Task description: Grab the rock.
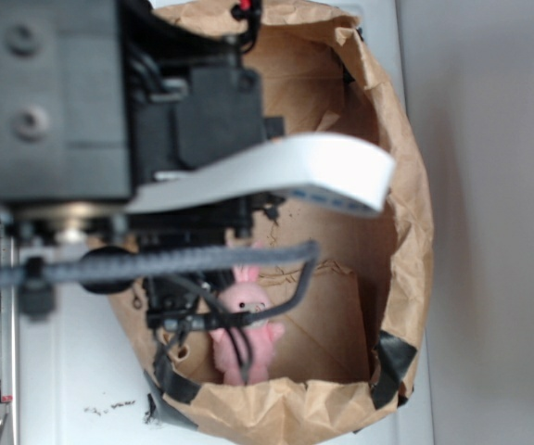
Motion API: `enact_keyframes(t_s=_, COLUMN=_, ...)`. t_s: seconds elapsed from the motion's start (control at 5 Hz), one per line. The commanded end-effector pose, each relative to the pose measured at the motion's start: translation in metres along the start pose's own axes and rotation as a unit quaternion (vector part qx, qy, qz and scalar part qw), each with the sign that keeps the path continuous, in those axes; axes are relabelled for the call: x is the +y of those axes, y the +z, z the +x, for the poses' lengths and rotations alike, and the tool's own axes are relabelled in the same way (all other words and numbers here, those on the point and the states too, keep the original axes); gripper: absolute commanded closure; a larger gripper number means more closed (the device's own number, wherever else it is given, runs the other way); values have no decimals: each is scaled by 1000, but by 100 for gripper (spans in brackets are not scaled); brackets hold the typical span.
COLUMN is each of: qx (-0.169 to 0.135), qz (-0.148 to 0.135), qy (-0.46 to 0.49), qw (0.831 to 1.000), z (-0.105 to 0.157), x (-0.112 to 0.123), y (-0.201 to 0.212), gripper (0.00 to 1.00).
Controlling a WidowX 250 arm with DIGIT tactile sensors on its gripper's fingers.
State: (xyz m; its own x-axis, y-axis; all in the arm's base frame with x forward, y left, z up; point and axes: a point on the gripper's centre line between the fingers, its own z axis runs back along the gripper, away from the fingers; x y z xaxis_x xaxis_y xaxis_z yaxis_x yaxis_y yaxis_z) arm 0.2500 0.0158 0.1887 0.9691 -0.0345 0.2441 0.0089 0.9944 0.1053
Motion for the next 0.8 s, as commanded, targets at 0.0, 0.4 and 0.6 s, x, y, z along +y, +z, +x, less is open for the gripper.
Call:
enact_keyframes(t_s=0.0, qx=-27, qz=5, qy=16, qw=999, z=25, x=2, y=8, gripper=100)
enact_keyframes(t_s=0.4, qx=-39, qz=7, qy=15, qw=999, z=23, x=0, y=0, gripper=100)
enact_keyframes(t_s=0.6, qx=-40, qz=4, qy=16, qw=999, z=22, x=0, y=-1, gripper=100)
